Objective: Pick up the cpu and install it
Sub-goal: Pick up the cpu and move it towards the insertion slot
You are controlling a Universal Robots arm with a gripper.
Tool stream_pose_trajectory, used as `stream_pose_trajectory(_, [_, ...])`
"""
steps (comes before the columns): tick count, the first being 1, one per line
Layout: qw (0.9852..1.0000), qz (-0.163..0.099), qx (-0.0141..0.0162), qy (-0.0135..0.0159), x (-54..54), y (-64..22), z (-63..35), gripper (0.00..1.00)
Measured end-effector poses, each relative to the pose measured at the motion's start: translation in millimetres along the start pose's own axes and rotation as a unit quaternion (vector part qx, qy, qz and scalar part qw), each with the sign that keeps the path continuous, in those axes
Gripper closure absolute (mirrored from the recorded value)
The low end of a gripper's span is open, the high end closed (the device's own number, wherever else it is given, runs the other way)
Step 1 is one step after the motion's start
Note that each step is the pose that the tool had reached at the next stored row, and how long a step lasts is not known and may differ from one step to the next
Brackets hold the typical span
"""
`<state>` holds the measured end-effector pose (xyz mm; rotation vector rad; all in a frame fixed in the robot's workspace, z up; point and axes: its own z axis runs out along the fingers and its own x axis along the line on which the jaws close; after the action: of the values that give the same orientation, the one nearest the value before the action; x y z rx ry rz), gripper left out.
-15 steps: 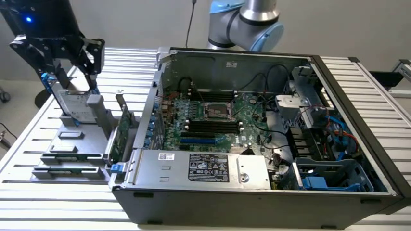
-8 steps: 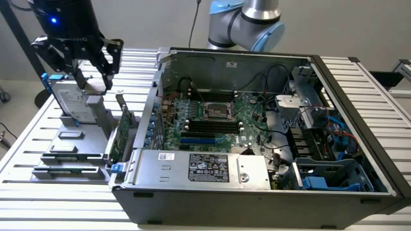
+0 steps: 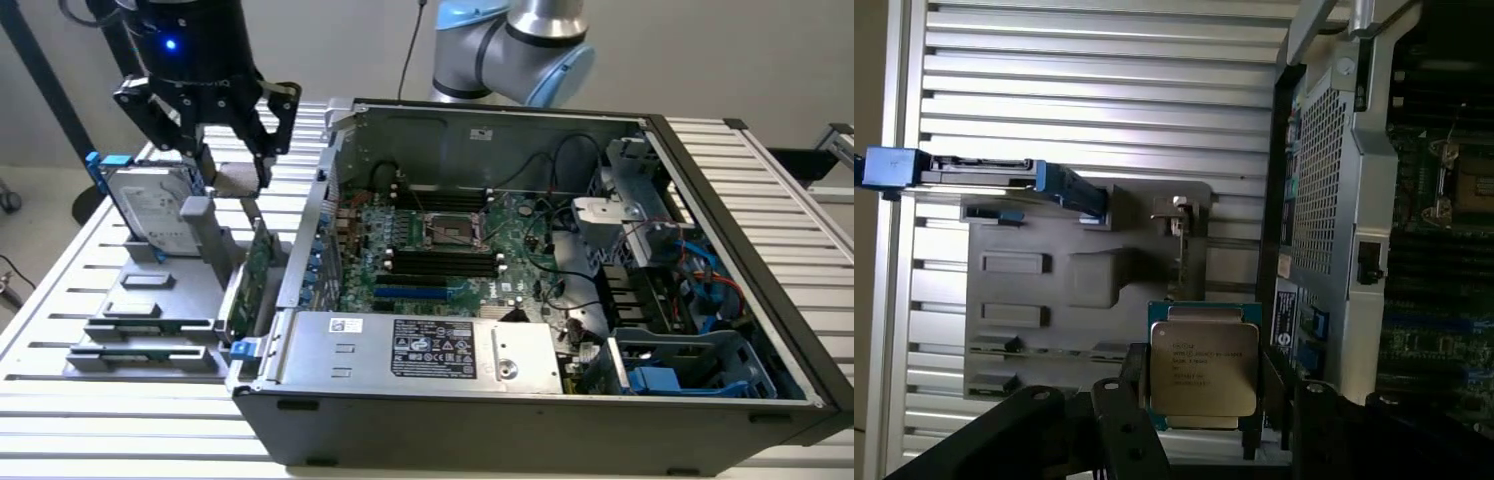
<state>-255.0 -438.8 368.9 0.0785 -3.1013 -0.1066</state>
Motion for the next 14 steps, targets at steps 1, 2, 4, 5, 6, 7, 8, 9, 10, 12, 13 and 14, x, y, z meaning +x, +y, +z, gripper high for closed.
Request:
stream_pose_trajectory(1, [1.0,0.0,-0.0006,0.0,-4.5,-0.2,-0.2,0.46])
stream_pose_trajectory(2, [1.0,0.0,-0.0014,0.0,-9.0,-0.4,-0.6,0.46])
stream_pose_trajectory(4, [1.0,0.0,-0.003,-0.0001,-18.2,-0.8,-1.3,0.46])
stream_pose_trajectory(5, [1.0,0.0,-0.0038,-0.0001,-22.8,-1.0,-1.6,0.46])
stream_pose_trajectory(6, [1.0,0.0,-0.0045,-0.0001,-27.0,-1.2,-2.0,0.46])
stream_pose_trajectory(7, [1.0,0.0,-0.0054,-0.0002,-31.8,-1.4,-2.3,0.46])
stream_pose_trajectory(8, [1.0,0.0,-0.0062,-0.0002,-36.2,-1.6,-2.7,0.46])
stream_pose_trajectory(9, [1.0,0.0,-0.0069,-0.0002,-40.8,-1.8,-3.1,0.46])
stream_pose_trajectory(10, [1.0,0.0,-0.0076,-0.0003,-45.2,-2.0,-3.4,0.46])
stream_pose_trajectory(12, [1.0,0.0,-0.0089,-0.0003,-54.2,-2.4,-4.0,0.46])
stream_pose_trajectory(13, [1.0,0.0,-0.0093,-0.0003,-58.7,-2.5,-4.2,0.46])
stream_pose_trajectory(14, [1.0,0.0,-0.0096,-0.0003,-63.6,-2.7,-4.5,0.46])
